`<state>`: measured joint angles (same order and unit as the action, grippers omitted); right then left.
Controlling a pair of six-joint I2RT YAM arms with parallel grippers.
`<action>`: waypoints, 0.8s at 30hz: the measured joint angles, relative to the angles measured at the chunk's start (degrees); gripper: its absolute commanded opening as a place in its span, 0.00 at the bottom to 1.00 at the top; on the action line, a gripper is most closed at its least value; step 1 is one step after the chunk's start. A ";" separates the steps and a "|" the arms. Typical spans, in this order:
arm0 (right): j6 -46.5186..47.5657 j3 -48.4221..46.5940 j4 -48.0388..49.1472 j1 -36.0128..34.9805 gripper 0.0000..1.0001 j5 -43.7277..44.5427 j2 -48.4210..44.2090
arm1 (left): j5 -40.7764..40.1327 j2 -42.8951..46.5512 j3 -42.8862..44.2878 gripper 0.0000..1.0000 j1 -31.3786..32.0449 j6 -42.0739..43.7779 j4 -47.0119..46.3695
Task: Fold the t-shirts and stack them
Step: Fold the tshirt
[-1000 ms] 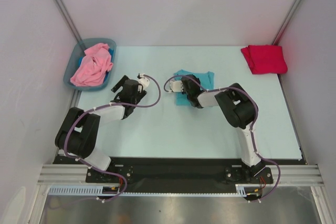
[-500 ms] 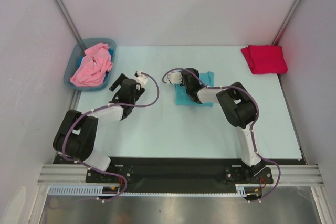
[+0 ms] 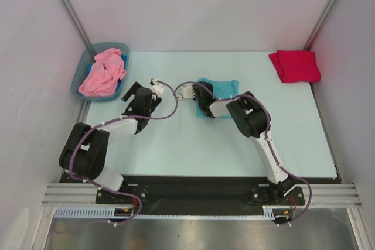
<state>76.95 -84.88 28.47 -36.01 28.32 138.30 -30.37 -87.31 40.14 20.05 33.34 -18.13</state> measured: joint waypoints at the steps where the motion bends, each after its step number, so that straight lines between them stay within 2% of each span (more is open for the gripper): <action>1: 0.02 -0.24 0.15 -0.02 0.00 0.24 0.13 | 0.02 0.00 -0.07 1.00 0.00 0.00 0.00; 12: -0.09 -0.22 -0.72 0.28 0.00 0.90 -1.70 | 0.07 0.00 -0.09 1.00 0.00 -0.35 0.02; 24: -0.22 1.86 -1.18 6.99 0.00 0.87 -13.07 | 0.11 0.48 -0.09 1.00 0.00 -0.37 0.04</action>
<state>76.73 -83.02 27.29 -29.02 29.19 125.23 -30.26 -86.83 40.05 20.05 32.97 -18.09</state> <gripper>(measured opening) 0.009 0.996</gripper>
